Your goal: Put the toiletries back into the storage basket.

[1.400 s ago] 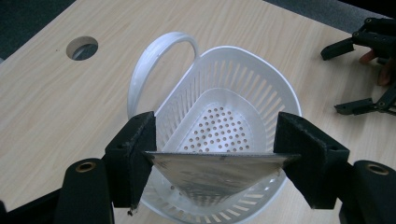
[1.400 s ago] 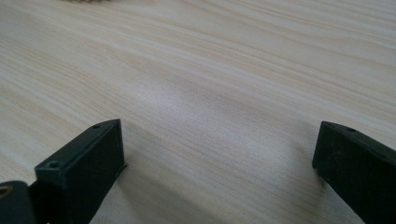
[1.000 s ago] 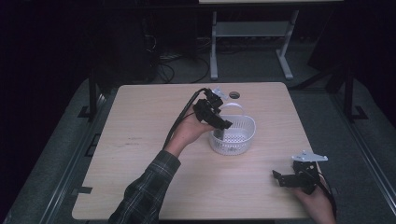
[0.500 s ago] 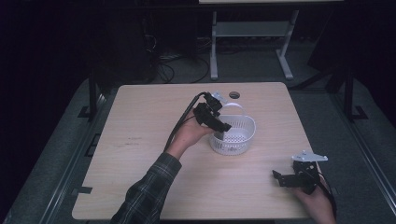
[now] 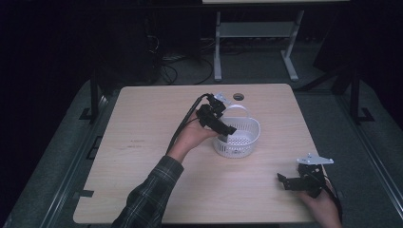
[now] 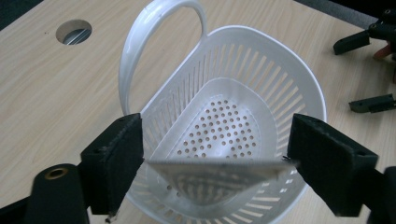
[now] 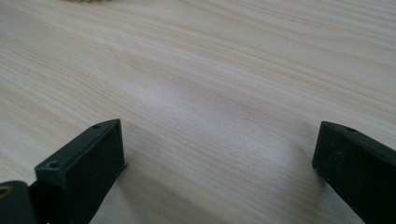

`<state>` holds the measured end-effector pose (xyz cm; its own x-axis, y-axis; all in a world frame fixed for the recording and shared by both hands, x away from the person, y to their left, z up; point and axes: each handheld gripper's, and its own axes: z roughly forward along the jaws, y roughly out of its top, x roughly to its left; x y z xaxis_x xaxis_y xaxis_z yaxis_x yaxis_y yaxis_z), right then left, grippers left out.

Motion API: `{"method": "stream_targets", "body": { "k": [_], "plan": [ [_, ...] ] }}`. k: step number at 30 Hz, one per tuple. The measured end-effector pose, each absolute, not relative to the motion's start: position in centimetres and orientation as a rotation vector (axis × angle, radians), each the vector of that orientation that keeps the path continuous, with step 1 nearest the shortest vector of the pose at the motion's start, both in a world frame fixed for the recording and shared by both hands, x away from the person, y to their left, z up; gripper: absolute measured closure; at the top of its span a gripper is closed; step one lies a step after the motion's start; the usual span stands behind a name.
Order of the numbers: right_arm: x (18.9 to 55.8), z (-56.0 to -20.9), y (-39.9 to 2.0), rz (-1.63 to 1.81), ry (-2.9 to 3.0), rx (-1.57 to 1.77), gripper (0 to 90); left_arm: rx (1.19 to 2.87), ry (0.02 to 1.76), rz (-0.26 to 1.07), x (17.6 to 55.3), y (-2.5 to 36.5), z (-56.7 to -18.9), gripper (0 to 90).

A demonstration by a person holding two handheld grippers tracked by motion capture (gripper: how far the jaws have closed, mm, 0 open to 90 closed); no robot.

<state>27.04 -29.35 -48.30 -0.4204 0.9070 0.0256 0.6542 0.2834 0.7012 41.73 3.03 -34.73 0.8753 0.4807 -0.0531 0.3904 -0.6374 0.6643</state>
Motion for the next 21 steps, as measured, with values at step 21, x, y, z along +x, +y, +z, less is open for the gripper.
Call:
{"method": "stream_targets", "body": {
  "k": [21],
  "plan": [
    [27.0,-48.3,-29.3,0.914,2.179,1.408,1.6,2.282,0.633,0.188,40.5,7.2,-33.6,14.7]
  ]
}}
